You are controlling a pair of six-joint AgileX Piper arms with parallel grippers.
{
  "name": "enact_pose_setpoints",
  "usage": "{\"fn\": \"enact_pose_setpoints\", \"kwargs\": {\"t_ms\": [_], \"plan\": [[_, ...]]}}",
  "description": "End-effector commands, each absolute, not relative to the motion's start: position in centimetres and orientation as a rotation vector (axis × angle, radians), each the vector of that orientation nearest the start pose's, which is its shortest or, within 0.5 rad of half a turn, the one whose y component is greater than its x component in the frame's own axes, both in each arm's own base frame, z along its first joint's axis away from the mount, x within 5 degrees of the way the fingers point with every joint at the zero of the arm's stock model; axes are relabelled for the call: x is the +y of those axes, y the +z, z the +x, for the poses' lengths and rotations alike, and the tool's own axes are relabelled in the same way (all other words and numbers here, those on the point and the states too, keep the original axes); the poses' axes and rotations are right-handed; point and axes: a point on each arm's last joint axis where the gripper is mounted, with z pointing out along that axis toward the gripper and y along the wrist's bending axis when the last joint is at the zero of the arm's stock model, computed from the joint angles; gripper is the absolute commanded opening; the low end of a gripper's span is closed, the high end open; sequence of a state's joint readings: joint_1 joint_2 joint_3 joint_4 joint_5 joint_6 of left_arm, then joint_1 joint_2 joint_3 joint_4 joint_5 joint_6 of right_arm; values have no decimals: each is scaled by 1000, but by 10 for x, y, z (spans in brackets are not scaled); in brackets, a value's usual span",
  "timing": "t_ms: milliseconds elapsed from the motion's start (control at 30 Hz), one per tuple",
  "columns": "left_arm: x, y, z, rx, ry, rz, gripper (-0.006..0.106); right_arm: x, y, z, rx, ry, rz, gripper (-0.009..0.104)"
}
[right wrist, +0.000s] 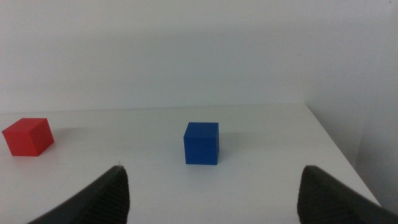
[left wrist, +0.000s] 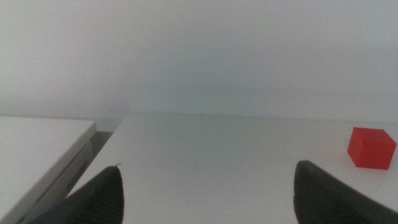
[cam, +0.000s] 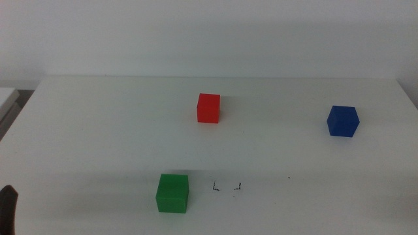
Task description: Stack red cubes first, then green, then blue cubes in a specific spot.
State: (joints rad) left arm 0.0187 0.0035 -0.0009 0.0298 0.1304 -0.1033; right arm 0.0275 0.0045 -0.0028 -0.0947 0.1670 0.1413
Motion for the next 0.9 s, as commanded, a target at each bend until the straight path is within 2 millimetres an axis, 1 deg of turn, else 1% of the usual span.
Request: {"fn": "enact_pose_setpoints", "kwargs": {"t_ms": [0,33,67,100,133,200,267,333,433,467,500,567,633,667,733,767,833,867], "plan": [[1,202,56,1616,-60,-96,93,0,199,56,1640,40,21,93],[1,210,57,1650,-77,-112,93,0,199,56,1640,40,21,93],[0,216,59,1735,-95,-131,93,0,199,56,1640,40,21,93],[-1,227,62,1837,-124,-154,93,0,199,56,1640,40,21,93],[-3,241,67,1958,-156,-175,93,0,199,56,1640,40,21,93],[-6,275,83,2069,-171,-136,93,0,199,56,1640,40,21,93],[-8,299,103,2185,-176,-96,93,0,199,56,1640,40,21,93],[-10,319,131,2276,-224,-111,93,0,199,56,1640,40,21,93],[-16,332,180,2378,-303,-125,93,0,199,56,1640,40,21,93],[-20,337,193,2390,-312,-104,93,0,199,56,1640,40,21,93],[-27,339,210,2412,-319,-59,93,0,199,56,1640,40,21,93],[-42,340,238,2451,-316,-37,93,0,199,56,1640,40,21,93],[-64,339,265,2513,-318,-55,93,0,199,56,1640,40,21,93],[-75,335,278,2537,-305,-43,93,0,199,56,1640,40,21,93],[-103,331,304,2563,-273,42,93,0,199,56,1640,40,21,93],[-114,331,314,2584,-270,31,93,0,199,56,1640,40,21,93],[-139,321,335,2633,-241,20,93,0,199,56,1640,40,21,93],[-151,317,343,2637,-245,50,93,0,199,56,1640,40,21,93]]}}
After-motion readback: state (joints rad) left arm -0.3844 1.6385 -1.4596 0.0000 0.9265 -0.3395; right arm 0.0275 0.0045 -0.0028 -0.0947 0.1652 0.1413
